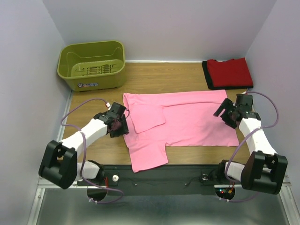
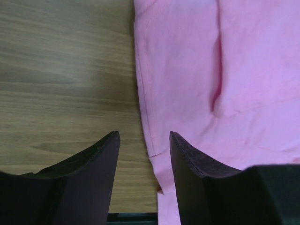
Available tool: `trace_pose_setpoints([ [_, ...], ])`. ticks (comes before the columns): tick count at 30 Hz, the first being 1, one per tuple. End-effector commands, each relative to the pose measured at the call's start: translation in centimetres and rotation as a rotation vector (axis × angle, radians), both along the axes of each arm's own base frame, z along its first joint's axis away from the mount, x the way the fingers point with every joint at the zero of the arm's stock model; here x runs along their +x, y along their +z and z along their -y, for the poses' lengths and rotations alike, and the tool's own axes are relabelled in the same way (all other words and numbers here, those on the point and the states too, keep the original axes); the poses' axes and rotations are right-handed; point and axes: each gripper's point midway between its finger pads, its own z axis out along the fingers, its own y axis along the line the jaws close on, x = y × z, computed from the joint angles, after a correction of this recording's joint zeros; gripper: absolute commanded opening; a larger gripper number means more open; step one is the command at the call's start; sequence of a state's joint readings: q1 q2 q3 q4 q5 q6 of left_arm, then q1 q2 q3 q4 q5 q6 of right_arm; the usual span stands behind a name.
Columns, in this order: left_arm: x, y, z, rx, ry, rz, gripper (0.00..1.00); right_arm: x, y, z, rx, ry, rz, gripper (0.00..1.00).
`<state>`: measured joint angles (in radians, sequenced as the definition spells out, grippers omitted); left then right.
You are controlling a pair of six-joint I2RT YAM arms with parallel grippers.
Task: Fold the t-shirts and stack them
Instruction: Fold the tshirt
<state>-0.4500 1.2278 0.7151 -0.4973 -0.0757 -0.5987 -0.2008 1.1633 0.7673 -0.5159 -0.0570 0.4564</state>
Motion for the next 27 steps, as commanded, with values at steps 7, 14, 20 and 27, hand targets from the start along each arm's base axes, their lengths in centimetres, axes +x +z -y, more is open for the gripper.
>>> trace_pose_setpoints([
  [7, -2.3, -1.6, 1.9, 0.021, -0.093, -0.120, 0.53, 0.6, 0.8, 0.6, -0.050, -0.007, 0.013, 0.84],
  [14, -3.5, -3.4, 2.0, 0.042, -0.118, -0.175, 0.53, 0.0, 0.2, 1.4, -0.088, -0.029, -0.007, 0.84],
  [20, -4.4, -4.7, 1.5, 0.079, -0.145, -0.219, 0.46, -0.1, 0.2, 2.7, -0.145, -0.069, -0.035, 0.84],
  [27, -4.7, -4.6, 1.3, 0.096, -0.148, -0.202, 0.24, -2.1, -1.9, 5.1, -0.222, -0.214, -0.162, 1.00],
])
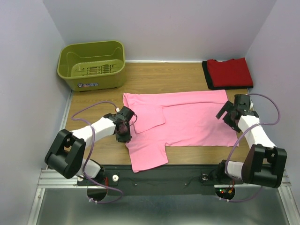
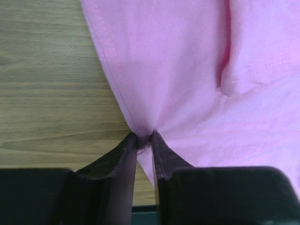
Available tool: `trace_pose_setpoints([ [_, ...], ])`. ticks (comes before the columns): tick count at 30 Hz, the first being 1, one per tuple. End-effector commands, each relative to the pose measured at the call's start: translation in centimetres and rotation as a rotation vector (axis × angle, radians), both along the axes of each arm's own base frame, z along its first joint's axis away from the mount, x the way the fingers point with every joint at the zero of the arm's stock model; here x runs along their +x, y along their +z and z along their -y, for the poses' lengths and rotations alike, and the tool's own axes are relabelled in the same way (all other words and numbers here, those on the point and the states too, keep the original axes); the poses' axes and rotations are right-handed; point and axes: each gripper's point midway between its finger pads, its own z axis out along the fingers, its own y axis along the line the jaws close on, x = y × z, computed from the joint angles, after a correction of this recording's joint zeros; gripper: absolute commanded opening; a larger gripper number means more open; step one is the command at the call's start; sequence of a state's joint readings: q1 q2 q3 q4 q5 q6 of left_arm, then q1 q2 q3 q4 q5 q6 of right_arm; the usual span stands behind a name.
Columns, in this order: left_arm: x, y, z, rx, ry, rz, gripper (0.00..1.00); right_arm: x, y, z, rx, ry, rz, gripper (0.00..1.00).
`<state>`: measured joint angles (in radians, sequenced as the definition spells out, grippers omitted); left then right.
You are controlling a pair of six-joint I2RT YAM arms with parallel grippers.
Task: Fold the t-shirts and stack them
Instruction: Fold the tshirt
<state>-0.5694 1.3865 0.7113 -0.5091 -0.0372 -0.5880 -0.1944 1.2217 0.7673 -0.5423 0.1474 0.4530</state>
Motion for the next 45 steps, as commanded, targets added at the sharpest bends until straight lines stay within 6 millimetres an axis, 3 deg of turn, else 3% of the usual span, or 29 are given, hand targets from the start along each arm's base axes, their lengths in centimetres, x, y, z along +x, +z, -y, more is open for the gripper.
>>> trace_pose_setpoints([
  [1, -1.3, -0.9, -0.8, 0.037, -0.010, -0.025, 0.21, -1.4, -0.1, 2.1, -0.075, -0.121, -0.067, 1.00],
  [7, -1.1, -0.9, -0.1, 0.010, -0.044, -0.016, 0.01, -4.6, -1.8, 2.2, -0.035, -0.212, -0.200, 1.00],
  [13, -0.7, -0.2, 0.2, -0.013, -0.055, 0.019, 0.00, -7.9, -3.5, 1.4, 0.004, -0.275, -0.321, 0.91],
  [20, -0.3, 0.4, 0.3, -0.027, -0.064, 0.050, 0.00, -8.6, -3.5, 1.8, 0.009, -0.338, -0.332, 0.70],
  [29, -0.4, 0.6, 0.8, -0.047, -0.084, 0.059, 0.00, -9.5, -3.4, 2.9, -0.008, -0.414, -0.347, 0.64],
  [45, -0.5, 0.7, 1.2, -0.060, -0.100, 0.063, 0.00, -10.5, -2.9, 5.1, -0.064, -0.644, -0.282, 0.64],
])
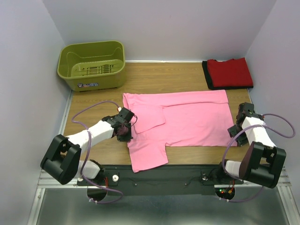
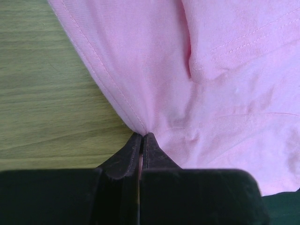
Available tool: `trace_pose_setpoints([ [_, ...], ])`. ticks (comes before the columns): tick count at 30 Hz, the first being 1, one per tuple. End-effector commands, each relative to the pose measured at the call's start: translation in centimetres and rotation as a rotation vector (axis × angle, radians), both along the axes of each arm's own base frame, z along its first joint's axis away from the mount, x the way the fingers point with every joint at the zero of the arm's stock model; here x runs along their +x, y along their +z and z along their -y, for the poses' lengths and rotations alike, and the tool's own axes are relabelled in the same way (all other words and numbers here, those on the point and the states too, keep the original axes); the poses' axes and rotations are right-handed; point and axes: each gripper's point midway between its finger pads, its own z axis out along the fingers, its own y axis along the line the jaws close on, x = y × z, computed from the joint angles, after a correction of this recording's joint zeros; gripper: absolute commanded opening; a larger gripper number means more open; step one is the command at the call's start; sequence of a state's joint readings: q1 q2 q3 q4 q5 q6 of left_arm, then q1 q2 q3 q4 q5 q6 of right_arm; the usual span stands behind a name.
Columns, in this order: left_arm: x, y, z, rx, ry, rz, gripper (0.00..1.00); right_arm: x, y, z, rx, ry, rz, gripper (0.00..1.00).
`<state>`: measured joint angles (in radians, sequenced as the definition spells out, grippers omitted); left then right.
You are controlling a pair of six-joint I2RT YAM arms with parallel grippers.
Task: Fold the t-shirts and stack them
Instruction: Fold the tshirt
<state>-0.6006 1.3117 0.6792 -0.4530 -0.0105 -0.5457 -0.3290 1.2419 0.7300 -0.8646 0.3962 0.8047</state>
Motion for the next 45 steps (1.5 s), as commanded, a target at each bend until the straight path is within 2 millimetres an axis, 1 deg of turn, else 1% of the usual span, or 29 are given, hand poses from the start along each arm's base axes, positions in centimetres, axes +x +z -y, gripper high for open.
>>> trace_pose_setpoints([
  [1, -0.6, -0.3, -0.2, 0.005, -0.020, -0.009, 0.00, -0.5, 0.0, 0.9, -0.045, -0.095, 0.002, 0.64],
  [5, -0.8, -0.7, -0.3, 0.020, -0.020, -0.025, 0.00, -1.0, 0.3, 1.9, -0.095, -0.108, -0.017, 0.62],
  [9, -0.8, -0.6, -0.3, 0.017, -0.020, -0.022, 0.00, -1.5, -0.6, 1.9, -0.064, -0.143, -0.046, 0.60],
  [14, -0.7, -0.5, -0.3, 0.019, -0.017, -0.016, 0.00, -1.9, -2.1, 0.8, 0.008, -0.217, -0.048, 0.59],
  [16, -0.7, -0.5, -0.4, 0.019, -0.017, -0.016, 0.00, -2.0, -2.7, 0.6, 0.020, -0.222, -0.060, 0.59],
  [19, -0.7, -0.3, -0.3, 0.016, -0.017, -0.007, 0.00, -2.3, -3.0, 1.3, -0.012, -0.224, -0.083, 0.56],
  [25, -0.7, -0.3, -0.3, 0.019, -0.019, -0.010, 0.00, -2.2, -3.4, 1.7, -0.027, -0.226, -0.076, 0.49],
  [27, -0.8, -0.3, -0.4, 0.023, -0.014, -0.009, 0.00, -2.2, -3.7, 1.9, -0.028, -0.222, -0.086, 0.45],
  [28, -0.7, -0.2, -0.4, 0.022, -0.012, -0.006, 0.00, -2.2, -3.8, 1.9, -0.028, -0.221, -0.087, 0.45],
  [31, -0.8, -0.3, -0.5, 0.025, -0.011, -0.011, 0.00, -2.2, -3.9, 1.9, -0.028, -0.210, -0.096, 0.35],
  [32, -0.8, -0.3, -0.4, 0.024, -0.009, -0.012, 0.00, -2.3, -3.9, 2.0, -0.032, -0.207, -0.094, 0.29],
  [34, -0.8, -0.3, -0.5, 0.025, -0.008, -0.013, 0.00, -2.2, -3.9, 2.0, -0.034, -0.205, -0.088, 0.22],
  [35, -0.7, -0.2, -0.5, 0.025, -0.006, -0.011, 0.00, -2.2, -3.8, 2.0, -0.038, -0.204, -0.082, 0.20],
  [36, -0.7, -0.2, -0.5, 0.024, -0.006, -0.010, 0.00, -2.2, -3.8, 2.0, -0.036, -0.201, -0.078, 0.13],
  [37, -0.7, -0.1, -0.4, 0.022, -0.006, -0.008, 0.00, -2.2, -3.8, 2.0, -0.037, -0.200, -0.077, 0.13],
  [38, -0.7, -0.1, -0.4, 0.021, -0.006, -0.006, 0.00, -2.2, -3.8, 2.0, -0.035, -0.198, -0.077, 0.07],
  [40, -0.6, 0.1, -0.4, 0.019, -0.005, 0.001, 0.00, -2.1, -3.8, 1.9, -0.027, -0.190, -0.074, 0.01],
  [43, -0.5, 0.4, -0.4, 0.019, 0.003, 0.008, 0.00, -1.8, -3.4, 1.8, -0.022, -0.174, -0.058, 0.01],
  [45, -0.2, 1.1, -0.4, 0.011, 0.012, 0.027, 0.00, -1.2, -2.9, 1.7, -0.014, -0.165, -0.023, 0.01],
])
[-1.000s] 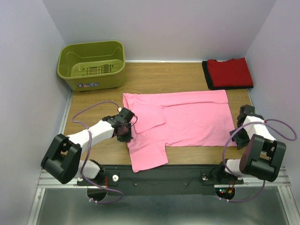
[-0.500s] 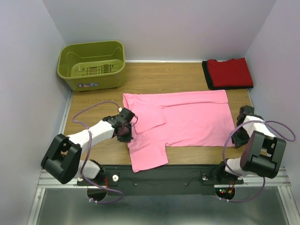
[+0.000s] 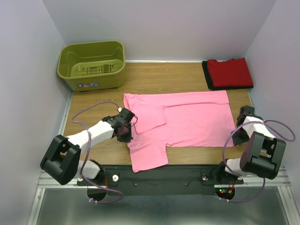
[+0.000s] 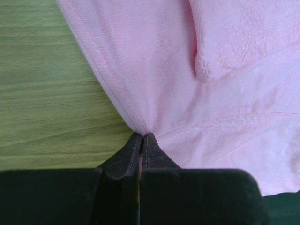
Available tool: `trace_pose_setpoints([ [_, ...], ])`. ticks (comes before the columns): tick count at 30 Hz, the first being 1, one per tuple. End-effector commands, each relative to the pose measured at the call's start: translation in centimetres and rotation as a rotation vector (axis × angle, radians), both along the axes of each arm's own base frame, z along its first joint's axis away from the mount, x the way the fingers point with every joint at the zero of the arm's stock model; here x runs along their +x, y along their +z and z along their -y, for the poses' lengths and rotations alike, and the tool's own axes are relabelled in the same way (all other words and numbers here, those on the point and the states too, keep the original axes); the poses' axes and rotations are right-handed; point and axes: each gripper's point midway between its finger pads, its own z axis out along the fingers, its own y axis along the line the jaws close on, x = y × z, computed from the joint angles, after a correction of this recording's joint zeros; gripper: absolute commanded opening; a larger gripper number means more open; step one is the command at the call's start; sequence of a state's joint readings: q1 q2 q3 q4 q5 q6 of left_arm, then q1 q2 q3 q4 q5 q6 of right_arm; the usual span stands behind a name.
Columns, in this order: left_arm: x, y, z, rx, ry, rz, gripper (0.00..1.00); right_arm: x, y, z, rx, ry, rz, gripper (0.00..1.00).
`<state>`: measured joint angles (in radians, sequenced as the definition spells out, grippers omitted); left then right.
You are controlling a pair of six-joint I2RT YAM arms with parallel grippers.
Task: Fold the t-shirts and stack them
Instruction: Fold the tshirt
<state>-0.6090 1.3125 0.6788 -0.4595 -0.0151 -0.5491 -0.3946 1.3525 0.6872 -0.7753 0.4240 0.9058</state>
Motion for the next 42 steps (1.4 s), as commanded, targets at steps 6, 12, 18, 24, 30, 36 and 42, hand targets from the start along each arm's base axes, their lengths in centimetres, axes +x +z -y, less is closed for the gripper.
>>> trace_pose_setpoints([
  [6, 0.8, 3.2, -0.5, -0.004, 0.045, 0.078, 0.00, 1.4, 3.3, 1.2, -0.059, 0.033, 0.102, 0.01],
  [12, 1.5, 4.5, -0.7, -0.010, 0.071, 0.108, 0.00, 4.3, 5.7, 0.7, -0.037, 0.044, 0.212, 0.01],
  [18, 2.3, 5.6, -1.1, -0.020, 0.090, 0.134, 0.00, 7.0, 9.3, 1.6, -0.113, 0.114, 0.273, 0.01],
  [24, 3.5, 5.7, -2.1, -0.021, 0.113, 0.142, 0.00, 9.4, 10.1, 2.1, -0.119, 0.181, 0.296, 0.01],
  [30, 4.9, 6.0, -2.5, -0.041, 0.122, 0.151, 0.00, 11.7, 10.0, 1.8, -0.080, 0.288, 0.294, 0.01],
  [36, 6.4, 6.1, -2.4, -0.056, 0.119, 0.148, 0.00, 13.5, 9.1, 1.4, -0.040, 0.375, 0.282, 0.01],
  [42, 7.5, 6.4, -2.6, -0.049, 0.125, 0.152, 0.00, 15.1, 8.6, 0.7, -0.028, 0.461, 0.266, 0.01],
])
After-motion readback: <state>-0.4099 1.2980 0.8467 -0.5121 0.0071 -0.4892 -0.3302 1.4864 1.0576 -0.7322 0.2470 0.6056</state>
